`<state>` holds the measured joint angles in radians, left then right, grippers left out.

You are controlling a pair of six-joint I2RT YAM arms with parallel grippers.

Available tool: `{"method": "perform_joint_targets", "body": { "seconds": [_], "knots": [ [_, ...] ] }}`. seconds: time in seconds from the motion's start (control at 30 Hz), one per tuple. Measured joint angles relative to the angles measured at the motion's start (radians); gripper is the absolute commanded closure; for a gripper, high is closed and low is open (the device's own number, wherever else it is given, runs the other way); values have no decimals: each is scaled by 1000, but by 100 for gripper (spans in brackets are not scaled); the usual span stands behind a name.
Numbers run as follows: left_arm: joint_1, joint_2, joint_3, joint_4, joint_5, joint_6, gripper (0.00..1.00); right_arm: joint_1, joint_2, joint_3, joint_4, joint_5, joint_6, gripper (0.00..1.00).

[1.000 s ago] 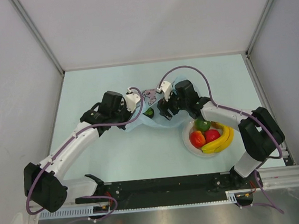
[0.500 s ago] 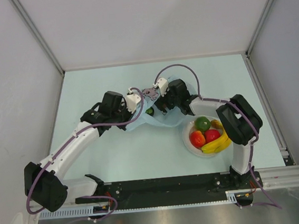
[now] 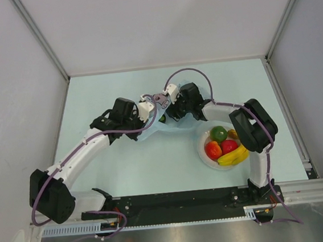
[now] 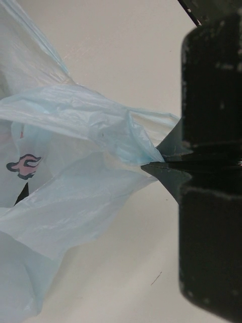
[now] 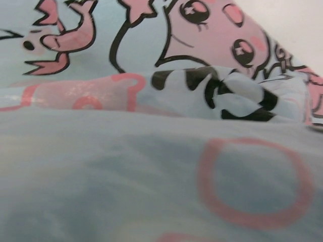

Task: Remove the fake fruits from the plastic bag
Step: Take out the fake fruit from the plastic bag.

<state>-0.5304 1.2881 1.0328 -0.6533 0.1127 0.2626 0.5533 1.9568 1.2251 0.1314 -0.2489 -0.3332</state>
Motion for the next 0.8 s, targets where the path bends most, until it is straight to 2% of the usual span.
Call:
{"method": "perform_joint_targets", "body": {
  "seconds": [0.13, 0.23, 0.27, 0.33, 0.53, 0.8],
  "knots": [
    [2, 8, 10, 1, 5, 0, 100, -2, 13, 0, -18, -32, -19, 38],
    [3, 10, 18, 1, 7, -1, 100, -2, 19, 0, -38, -41, -31, 19],
    [3, 10, 19, 2, 9, -1, 100, -2, 21, 0, -40, -38, -30, 7],
    [5, 10, 20, 3, 14, -2, 100, -3, 24, 0, -36, -25, -18, 2],
    [6, 10, 20, 2, 22, -3, 100, -13, 45, 22, 9, 15, 83, 0],
    [6, 10, 23, -19, 45, -4, 100, -19, 109, 115, 44, -13, 251, 0]
  ]
}}
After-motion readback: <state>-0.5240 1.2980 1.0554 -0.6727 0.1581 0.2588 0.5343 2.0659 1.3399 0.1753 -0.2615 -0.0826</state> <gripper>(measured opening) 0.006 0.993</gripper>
